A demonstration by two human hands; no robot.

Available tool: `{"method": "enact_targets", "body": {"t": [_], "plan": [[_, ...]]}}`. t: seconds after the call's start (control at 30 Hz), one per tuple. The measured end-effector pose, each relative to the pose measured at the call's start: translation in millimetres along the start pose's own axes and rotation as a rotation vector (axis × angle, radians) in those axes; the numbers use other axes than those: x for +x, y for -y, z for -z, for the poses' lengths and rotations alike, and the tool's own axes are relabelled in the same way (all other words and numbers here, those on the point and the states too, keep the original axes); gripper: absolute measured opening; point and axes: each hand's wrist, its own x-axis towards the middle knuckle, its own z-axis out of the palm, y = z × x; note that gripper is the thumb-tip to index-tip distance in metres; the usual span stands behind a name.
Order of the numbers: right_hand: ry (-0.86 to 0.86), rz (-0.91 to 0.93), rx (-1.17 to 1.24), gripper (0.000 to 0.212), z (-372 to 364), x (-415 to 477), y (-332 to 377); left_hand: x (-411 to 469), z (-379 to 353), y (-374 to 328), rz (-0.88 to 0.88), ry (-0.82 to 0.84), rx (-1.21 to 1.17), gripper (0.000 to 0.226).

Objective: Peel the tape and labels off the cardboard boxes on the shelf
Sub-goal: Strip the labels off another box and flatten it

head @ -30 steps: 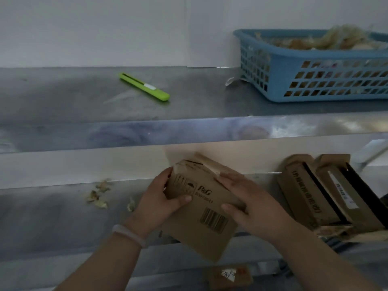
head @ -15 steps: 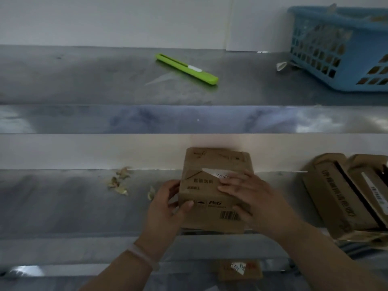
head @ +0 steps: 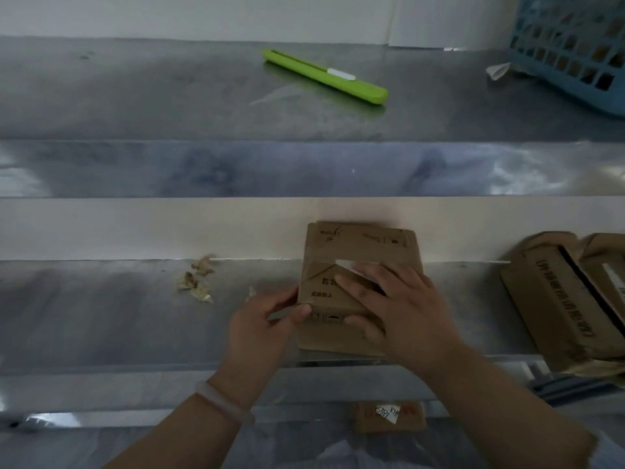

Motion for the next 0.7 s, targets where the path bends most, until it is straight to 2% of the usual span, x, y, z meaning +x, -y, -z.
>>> {"method": "enact_targets", "body": {"t": [0.13, 0.23, 0.4, 0.43, 0.5, 0.6, 0.67, 0.7], "plan": [[0.012, -0.061, 0.078, 0.053, 1.8, 7.7, 1.8, -0.6, 1.7, -3.0, 0.033, -0.045, -0.015, 0.042], [-0.029, -0.122, 0.157, 0.05, 0.8, 9.4, 4.1, -1.2, 3.3, -5.2, 0.062, -0.07, -0.044, 0.026], [-0.061, -0.087, 0.214, 0.039, -0.3, 5.7, 2.5, 1.1, 5.5, -4.8, 0.047, -0.06, -0.07, 0.021], [-0.087, -0.1, 0.297, 0.035, 1.2, 4.5, 0.7, 3.0, 6.4, -6.0, -0.013, -0.048, -0.023, 0.021], [-0.127, -0.132, 0.455, 0.034, 5.6, 1.2, -4.4, 9.3, 6.1, -12.1, -0.264, -0.015, 0.147, 0.031], [-0.171, -0.15, 0.513, 0.033, 11.4, -2.1, -9.2, 23.7, -7.5, -27.1, -0.598, 0.105, 0.506, 0.052], [-0.22, -0.23, 0.455, 0.035, 11.3, -5.4, -9.4, 31.8, -21.8, -34.0, -0.638, 0.193, 0.69, 0.057], [-0.226, -0.327, 0.436, 0.038, 10.5, -9.2, -8.6, 34.8, -27.1, -34.6, -0.616, 0.212, 0.75, 0.059]]}}
